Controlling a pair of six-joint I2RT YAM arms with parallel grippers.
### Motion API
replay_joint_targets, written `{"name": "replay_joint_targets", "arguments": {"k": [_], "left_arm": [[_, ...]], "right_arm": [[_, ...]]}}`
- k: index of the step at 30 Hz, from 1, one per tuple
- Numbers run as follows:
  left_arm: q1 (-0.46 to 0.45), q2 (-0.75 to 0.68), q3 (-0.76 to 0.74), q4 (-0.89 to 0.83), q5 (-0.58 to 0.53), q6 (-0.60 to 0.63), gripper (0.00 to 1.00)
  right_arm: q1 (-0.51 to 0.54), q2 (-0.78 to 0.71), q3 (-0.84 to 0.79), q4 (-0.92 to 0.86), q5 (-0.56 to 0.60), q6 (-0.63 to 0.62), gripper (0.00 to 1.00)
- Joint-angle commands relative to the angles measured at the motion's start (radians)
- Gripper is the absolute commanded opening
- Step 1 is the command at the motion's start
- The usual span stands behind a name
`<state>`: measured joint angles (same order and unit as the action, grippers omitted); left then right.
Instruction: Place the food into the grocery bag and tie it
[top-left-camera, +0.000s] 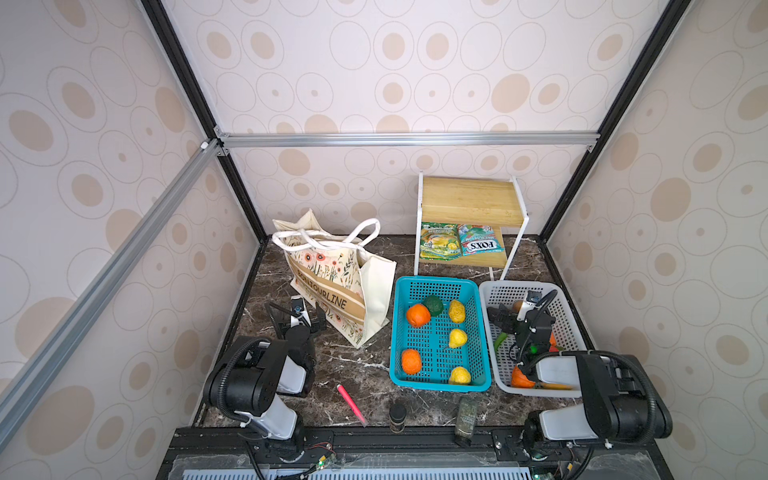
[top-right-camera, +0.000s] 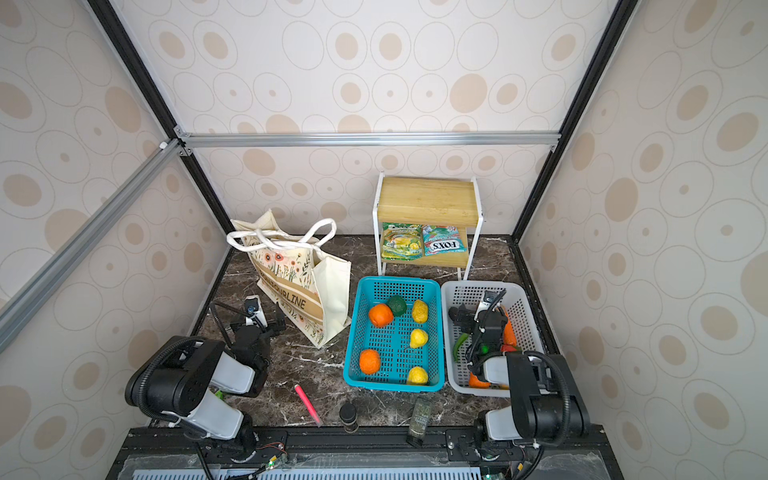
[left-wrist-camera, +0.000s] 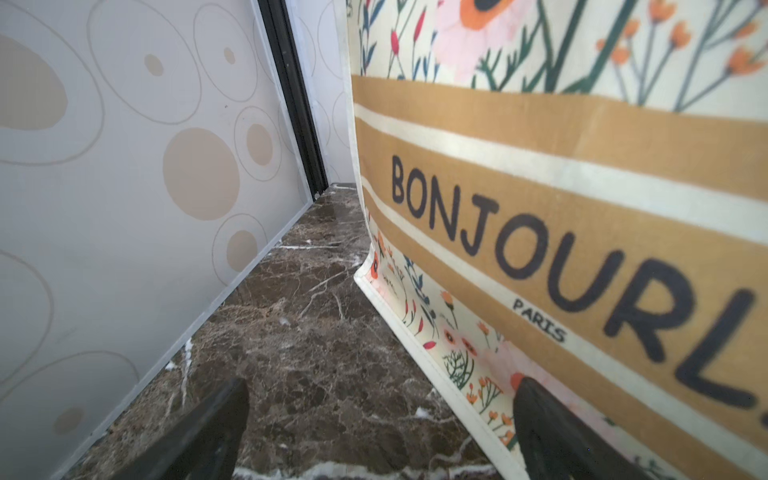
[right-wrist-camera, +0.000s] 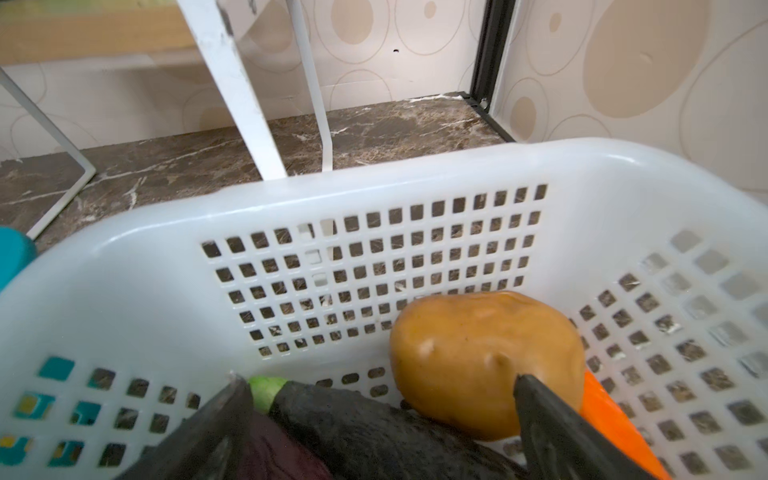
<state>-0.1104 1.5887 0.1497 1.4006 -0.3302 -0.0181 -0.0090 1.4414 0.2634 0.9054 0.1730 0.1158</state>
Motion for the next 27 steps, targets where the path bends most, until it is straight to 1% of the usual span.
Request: {"name": "replay_joint_targets", "arguments": {"k": [1, 3, 4, 5, 6, 8, 11, 13, 27], "left_arm": [[0.034, 0.000, 0.055, 0.014, 0.060, 0.005, 0.99], [0.042, -0.007, 0.065, -0.022, 0.071, -0.006, 0.99], [0.043, 0.000, 0.062, -0.007, 0.072, -0.002, 0.99], [0.045, -0.005, 0.066, -0.021, 0.075, -0.007, 0.99], [0.050, -0.006, 0.069, -0.029, 0.083, -0.012, 0.99], [0.054, -0.008, 0.067, -0.026, 0.091, -0.012, 0.99], [0.053, -0.008, 0.063, -0.018, 0.090, -0.012, 0.99], [0.054, -0.008, 0.064, -0.020, 0.091, -0.011, 0.99], [0.057, -0.007, 0.065, -0.022, 0.098, -0.012, 0.99]], "right_arm": [[-0.005, 0.052, 0.033, 0.067, -0.081, -0.040, 1.00], [0.006, 0.104, 0.085, 0.048, -0.111, -0.071, 1.00], [0.014, 0.106, 0.116, -0.004, -0.115, -0.083, 1.00], [0.031, 0.091, 0.144, -0.089, -0.093, -0.097, 1.00], [0.038, 0.087, 0.152, -0.119, -0.083, -0.103, 1.00], [0.041, 0.109, 0.137, -0.047, -0.080, -0.108, 1.00], [0.041, 0.090, 0.152, -0.111, -0.078, -0.105, 1.00], [0.043, 0.098, 0.146, -0.083, -0.078, -0.107, 1.00], [0.044, 0.092, 0.146, -0.093, -0.077, -0.107, 1.00]]}}
